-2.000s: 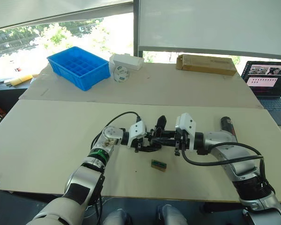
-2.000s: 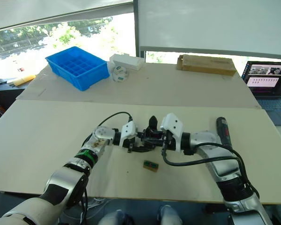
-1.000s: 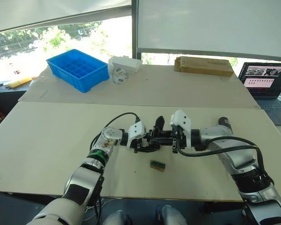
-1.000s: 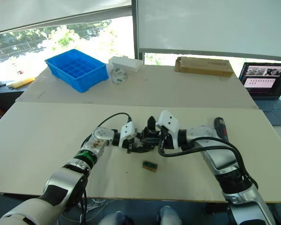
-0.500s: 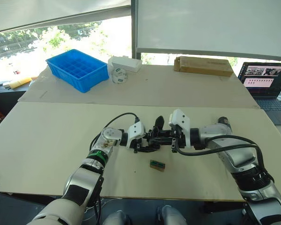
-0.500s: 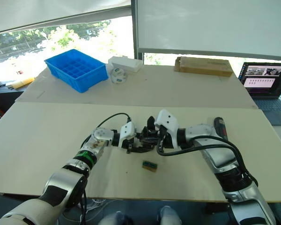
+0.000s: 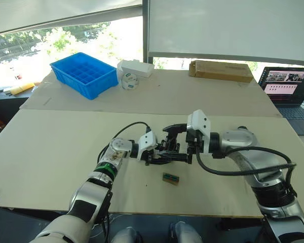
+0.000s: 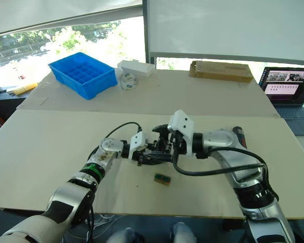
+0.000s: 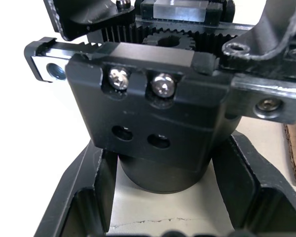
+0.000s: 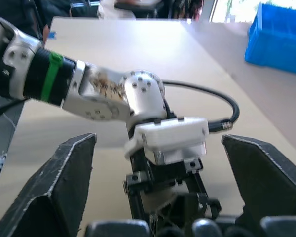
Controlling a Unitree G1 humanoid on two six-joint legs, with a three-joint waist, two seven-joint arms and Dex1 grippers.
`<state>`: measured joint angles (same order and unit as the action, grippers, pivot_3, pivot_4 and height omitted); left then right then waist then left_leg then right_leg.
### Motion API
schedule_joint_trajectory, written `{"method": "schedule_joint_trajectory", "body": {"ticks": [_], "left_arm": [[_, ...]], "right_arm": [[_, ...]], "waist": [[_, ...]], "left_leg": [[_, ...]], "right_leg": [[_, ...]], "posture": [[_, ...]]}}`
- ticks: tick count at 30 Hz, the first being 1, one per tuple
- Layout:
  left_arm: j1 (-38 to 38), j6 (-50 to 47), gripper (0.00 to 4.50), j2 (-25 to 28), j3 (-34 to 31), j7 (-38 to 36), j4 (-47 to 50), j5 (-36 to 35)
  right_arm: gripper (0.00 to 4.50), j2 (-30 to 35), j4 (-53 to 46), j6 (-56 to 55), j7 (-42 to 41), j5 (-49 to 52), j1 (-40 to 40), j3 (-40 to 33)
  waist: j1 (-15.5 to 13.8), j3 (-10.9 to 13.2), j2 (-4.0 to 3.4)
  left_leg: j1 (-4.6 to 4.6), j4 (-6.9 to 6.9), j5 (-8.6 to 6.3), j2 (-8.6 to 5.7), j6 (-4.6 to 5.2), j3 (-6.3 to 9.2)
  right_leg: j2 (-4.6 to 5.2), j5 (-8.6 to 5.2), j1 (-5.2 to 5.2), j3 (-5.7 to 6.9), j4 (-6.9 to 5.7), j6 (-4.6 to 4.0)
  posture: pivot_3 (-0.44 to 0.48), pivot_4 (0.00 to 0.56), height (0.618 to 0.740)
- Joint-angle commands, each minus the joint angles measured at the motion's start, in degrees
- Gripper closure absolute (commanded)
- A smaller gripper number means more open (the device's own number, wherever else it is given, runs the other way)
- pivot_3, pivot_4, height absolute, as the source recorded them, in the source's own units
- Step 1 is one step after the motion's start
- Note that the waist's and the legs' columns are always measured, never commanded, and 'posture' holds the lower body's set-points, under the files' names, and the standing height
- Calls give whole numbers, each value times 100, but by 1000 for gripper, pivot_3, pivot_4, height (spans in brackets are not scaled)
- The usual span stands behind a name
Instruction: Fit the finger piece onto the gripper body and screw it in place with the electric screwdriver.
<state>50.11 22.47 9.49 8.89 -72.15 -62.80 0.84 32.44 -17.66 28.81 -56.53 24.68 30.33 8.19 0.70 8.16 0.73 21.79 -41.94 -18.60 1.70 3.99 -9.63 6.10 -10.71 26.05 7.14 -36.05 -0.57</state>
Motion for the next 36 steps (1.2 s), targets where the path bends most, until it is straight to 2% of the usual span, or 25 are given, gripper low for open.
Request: {"method": "schedule_joint_trajectory", "body": {"ticks": [1,3,5,6,7,8,13,16,21,24,29,32,36], "left_arm": [[-118,-125,2200,9,16,15,-9,22],[-123,-212,2200,7,-27,-36,10,-46],[-119,-346,1039,1,-89,-34,47,-135],[-125,-392,893,0,-107,-37,69,-164],[-130,-371,329,38,-115,-41,90,-164],[-135,-350,44,67,-118,-46,108,-155],[-222,-291,44,404,-186,-236,268,-197],[-330,-373,44,831,-301,-522,498,-346],[-584,-782,44,1517,-631,-1240,1116,-933],[-1013,-1198,44,1902,-840,-1757,2082,-1475],[-2125,-2378,44,2490,-1042,-1802,4347,-2236],[-2583,-2867,44,2650,-1192,-1411,5213,-2509],[-2933,-3302,44,2604,-1325,-1044,6013,-2928]], "right_arm": [[23,-121,-260,-532,-106,308,-84,-424],[23,-166,-313,-734,-103,410,-153,-605],[0,-141,-384,-793,-96,500,-210,-749],[0,-127,-416,-804,-88,528,-234,-786],[0,-82,-502,-789,-70,598,-297,-889],[0,-53,-564,-775,-57,643,-341,-960],[0,462,-1155,-489,-87,959,-910,-1381],[0,696,-1512,-328,212,1250,-1382,-1978],[0,905,-2009,-238,513,1452,-2878,-3264],[0,644,-2314,-318,798,1434,-3997,-4102],[0,-195,-2369,-963,916,1007,-5812,-5141],[0,-745,-2199,-1227,1187,1050,-6393,-5577],[0,-851,-2105,-1194,1564,912,-6578,-5596]], "waist": [[1,0,0],[-2,0,0],[0,0,0],[0,0,0],[0,0,0],[0,0,0],[20,0,0],[42,1,1],[-7,1,2],[-90,2,2],[-139,2,1],[-132,3,-3],[-101,4,-5]], "left_leg": [[-2,0,0,0,0,0],[-2,0,0,0,0,0],[-2,0,0,0,0,0],[-1,0,0,0,0,0],[-2,0,0,0,0,0],[-2,0,0,1,0,0],[-2,1,0,1,0,0],[-7,2,1,10,-2,0],[-1,7,3,13,-7,3],[3,6,2,9,-4,2],[2,6,1,7,-4,5],[-9,7,1,9,-6,2],[-40,17,-9,14,-12,2]], "right_leg": [[-1,0,-1,0,0,0],[-2,0,-1,0,0,0],[-1,0,-1,0,0,0],[-1,0,-1,-1,0,0],[-2,0,-1,-1,0,0],[-2,0,-1,-1,0,0],[-1,0,0,-2,1,-1],[-3,2,2,-6,0,-6],[-3,0,6,-2,0,-12],[-2,-1,5,-1,3,-8],[-2,-5,2,-4,4,2],[-2,-31,-3,-15,1,43],[12,-36,-23,-34,4,50]], "posture": [[0,150,740],[0,150,740],[0,150,740],[0,150,740],[0,150,740],[0,150,740],[0,150,740],[0,150,740],[0,150,740],[0,150,740],[0,150,740],[0,150,740],[0,150,740]]}}
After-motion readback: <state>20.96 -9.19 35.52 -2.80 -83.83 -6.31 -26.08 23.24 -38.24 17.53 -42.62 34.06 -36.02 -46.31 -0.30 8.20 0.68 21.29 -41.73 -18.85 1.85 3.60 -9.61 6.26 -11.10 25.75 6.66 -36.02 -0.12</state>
